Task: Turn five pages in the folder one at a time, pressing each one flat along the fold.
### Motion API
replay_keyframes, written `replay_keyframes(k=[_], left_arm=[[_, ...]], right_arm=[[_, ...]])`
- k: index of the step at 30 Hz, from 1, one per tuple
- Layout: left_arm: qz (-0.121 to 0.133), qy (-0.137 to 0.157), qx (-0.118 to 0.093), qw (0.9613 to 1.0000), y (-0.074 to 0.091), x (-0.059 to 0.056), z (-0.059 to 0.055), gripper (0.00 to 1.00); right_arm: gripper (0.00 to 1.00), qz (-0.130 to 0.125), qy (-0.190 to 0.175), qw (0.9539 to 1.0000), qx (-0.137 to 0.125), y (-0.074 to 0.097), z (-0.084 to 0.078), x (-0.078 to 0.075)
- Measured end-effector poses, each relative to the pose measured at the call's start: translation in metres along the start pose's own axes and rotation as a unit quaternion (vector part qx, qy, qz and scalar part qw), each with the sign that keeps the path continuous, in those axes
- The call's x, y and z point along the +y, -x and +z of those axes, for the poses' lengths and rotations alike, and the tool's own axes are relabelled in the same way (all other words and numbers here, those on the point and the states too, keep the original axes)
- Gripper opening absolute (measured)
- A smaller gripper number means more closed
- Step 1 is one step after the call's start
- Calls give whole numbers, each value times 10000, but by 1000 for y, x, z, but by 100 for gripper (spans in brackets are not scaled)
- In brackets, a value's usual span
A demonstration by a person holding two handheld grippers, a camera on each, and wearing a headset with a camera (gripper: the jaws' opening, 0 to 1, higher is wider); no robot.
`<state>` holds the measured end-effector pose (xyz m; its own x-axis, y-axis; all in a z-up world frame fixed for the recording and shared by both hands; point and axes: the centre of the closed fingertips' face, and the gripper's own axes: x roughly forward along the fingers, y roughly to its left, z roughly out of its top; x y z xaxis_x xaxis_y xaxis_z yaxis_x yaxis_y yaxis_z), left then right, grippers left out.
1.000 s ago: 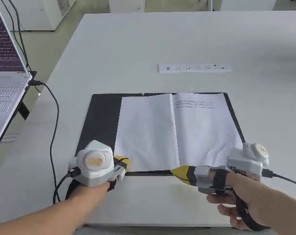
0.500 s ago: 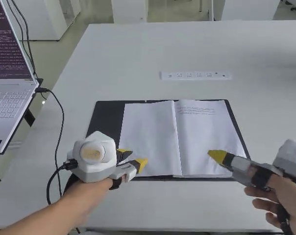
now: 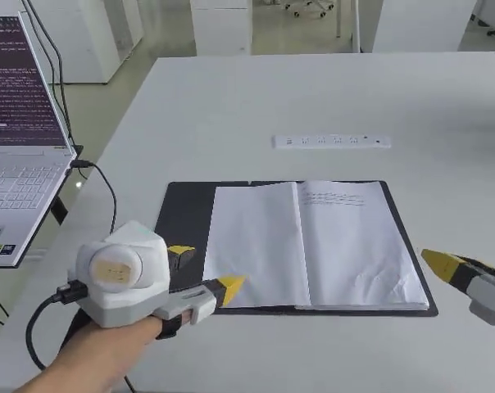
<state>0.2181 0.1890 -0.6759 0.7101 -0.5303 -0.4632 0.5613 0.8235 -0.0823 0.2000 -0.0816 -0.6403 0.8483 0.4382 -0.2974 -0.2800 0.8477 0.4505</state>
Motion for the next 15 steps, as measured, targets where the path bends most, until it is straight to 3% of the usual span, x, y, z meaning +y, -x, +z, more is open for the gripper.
replay_keyframes(k=[4, 10, 15], left_arm=[[57, 25, -10, 10000, 11, 0, -1, 60], [142, 165, 17, 9998, 26, -1, -6, 65], [224, 220, 67, 9995, 30, 2, -10, 66]], right_arm=[[38, -57, 93, 9999, 21, 10, -9, -1], [42, -311, 183, 9993, 118, 26, -24, -18], [43, -400, 158, 9990, 96, 31, -23, -27]])
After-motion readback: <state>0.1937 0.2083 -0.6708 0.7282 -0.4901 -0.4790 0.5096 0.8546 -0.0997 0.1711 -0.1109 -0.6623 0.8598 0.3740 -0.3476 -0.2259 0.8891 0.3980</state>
